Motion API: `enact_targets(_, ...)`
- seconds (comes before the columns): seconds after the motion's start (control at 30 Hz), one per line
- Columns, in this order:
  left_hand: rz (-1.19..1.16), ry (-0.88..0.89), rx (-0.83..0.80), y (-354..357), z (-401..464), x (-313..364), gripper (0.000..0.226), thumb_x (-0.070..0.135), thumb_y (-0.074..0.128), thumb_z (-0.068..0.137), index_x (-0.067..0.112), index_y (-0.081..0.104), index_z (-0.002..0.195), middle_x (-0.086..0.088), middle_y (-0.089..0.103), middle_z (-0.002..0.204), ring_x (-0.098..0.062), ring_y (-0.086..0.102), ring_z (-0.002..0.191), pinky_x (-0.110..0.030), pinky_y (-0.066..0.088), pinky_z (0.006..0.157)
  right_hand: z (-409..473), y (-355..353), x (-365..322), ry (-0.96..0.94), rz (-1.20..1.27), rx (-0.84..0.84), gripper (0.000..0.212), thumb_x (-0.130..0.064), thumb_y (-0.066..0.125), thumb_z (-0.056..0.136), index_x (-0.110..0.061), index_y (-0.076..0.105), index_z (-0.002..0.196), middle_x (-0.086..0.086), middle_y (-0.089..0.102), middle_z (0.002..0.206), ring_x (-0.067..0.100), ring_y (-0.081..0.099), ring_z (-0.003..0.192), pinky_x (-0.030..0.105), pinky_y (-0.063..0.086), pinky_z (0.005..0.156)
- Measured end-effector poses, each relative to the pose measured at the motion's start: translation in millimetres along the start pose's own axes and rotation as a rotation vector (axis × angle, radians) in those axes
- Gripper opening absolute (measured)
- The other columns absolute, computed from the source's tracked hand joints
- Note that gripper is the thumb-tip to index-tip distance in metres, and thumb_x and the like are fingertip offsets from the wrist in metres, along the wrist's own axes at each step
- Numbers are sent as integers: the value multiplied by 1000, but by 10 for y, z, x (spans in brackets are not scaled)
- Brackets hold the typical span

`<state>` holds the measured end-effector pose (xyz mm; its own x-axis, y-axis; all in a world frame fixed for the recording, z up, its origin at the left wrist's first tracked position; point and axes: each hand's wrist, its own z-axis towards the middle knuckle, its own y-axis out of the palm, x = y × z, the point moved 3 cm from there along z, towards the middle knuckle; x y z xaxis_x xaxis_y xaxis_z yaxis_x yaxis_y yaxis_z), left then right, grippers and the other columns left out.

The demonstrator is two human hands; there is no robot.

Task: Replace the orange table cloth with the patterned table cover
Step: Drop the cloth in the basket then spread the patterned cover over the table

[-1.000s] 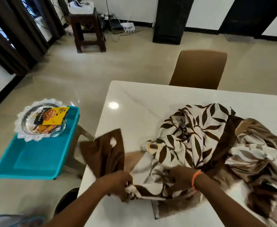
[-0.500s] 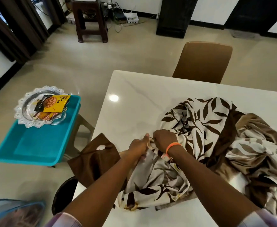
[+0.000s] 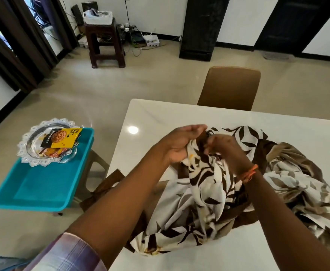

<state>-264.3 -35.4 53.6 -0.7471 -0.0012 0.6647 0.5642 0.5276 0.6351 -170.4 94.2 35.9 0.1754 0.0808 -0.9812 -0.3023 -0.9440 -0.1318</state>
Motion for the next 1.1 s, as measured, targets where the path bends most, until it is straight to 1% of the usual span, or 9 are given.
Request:
enact_targets(0.07,72,77,-190,289,-146,251,19,3,45,100,10,63,102,-8,70,83,-18,70,76,-30,59,71,108,-183,-196,-63,155,68,26,-10,51,81,-13,60,105,10,64,80,25,59,75,39,48,66)
enact_targets(0.17,189,173,-341,519,-279,480,21,-1,44,99,10,62,103,-7,68,89,-17,68,83,-29,58,78,161,-112,-498,-34,-45,-264,38,1,52,70,-11,58,105,10,64,87,22,62,81,33,54,70)
enact_targets(0.27,291,248,-245,420,-325,555,17,3,49,98,11,63,102,-4,66,88,-15,65,83,-29,56,80,280,24,-564,-9,-548,-387,18,-1,56,70,-6,63,85,14,65,79,27,63,74,32,53,66)
enact_targets(0.37,320,339,69,42,-373,371,10,18,61,96,15,63,104,-5,66,97,-17,63,91,-32,54,86,523,13,-567,-240,-873,-33,14,1,58,78,-2,69,87,17,70,88,35,65,87,38,50,75)
enact_targets(0.5,702,237,372,-367,-439,-229,62,59,79,63,23,62,109,5,68,104,-12,67,94,-29,57,81,556,-28,-708,-277,-532,304,23,-17,48,88,-13,69,81,6,67,72,25,66,67,42,55,57)
enact_targets(0.67,1243,78,434,-833,-352,-781,32,36,67,89,8,60,75,2,57,68,-21,63,72,-25,37,59,606,238,-600,255,-244,109,39,-36,33,101,-11,62,98,20,66,65,34,66,55,41,57,54)
enact_targets(0.9,476,-89,519,-1572,-526,-546,32,43,53,98,16,70,95,-5,76,96,-25,71,96,-41,53,96,1071,389,-192,403,-147,118,41,-41,28,101,-14,56,112,13,67,106,34,62,96,52,53,81)
enact_targets(1.0,528,-186,411,-1907,-447,-217,39,45,57,95,9,72,101,-11,76,101,-29,71,97,-47,52,98,1522,573,-30,383,-395,69,34,-23,34,102,-1,54,118,28,59,119,46,55,110,57,46,94)
enact_targets(1.1,630,-365,180,-2242,-377,162,50,40,75,81,1,68,110,-21,70,113,-30,67,99,-44,51,96,1974,649,44,602,-733,-279,33,-13,43,99,12,54,118,28,57,127,38,60,111,49,52,91)
